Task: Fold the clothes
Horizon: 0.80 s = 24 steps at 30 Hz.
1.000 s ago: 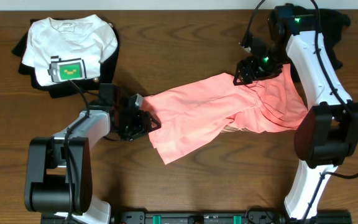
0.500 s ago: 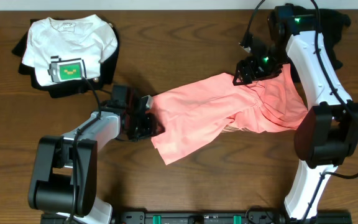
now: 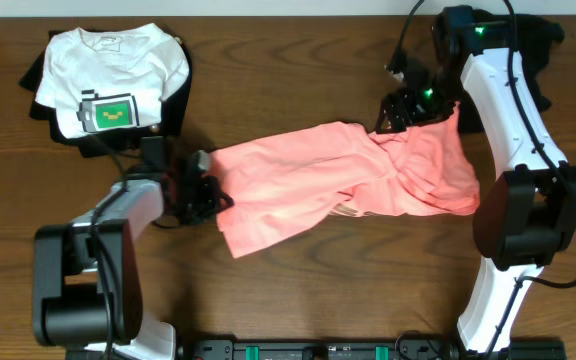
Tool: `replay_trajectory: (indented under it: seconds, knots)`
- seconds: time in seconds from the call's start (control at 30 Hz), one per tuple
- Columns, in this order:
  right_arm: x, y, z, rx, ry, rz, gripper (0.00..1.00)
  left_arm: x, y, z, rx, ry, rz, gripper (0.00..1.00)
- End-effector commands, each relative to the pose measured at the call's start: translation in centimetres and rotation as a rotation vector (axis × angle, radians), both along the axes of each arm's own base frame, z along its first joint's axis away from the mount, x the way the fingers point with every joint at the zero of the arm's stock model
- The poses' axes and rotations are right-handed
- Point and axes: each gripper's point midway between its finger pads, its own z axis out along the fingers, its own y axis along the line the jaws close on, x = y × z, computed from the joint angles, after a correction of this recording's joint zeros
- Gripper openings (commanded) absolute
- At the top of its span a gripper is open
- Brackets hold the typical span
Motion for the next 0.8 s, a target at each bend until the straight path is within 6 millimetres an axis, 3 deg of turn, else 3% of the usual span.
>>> replay_trajectory:
  seconds: [0.0, 0.1, 0.5, 0.77]
  knots:
    - [1.0, 0.8, 2.7, 0.022, -0.081, 0.010, 0.73, 1.4, 2.1, 2.2, 0.017, -0.078, 0.059, 0.06]
    - [1.5, 0.7, 3.0, 0.013, -0.106, 0.008, 0.74, 1.9, 3.1, 3.9, 0.022, -0.130, 0.089, 0.06]
    - [1.9, -0.7, 2.9, -0.011, -0.104, -0.032, 0.76, 2.0, 3.9, 9.6, 0.088, -0.271, 0.102, 0.06]
    - [1.6, -0.6, 2.8, -0.008, -0.096, -0.030, 0.77, 3.9, 1.1, 12.2, 0.090, -0.385, 0.018, 0.06]
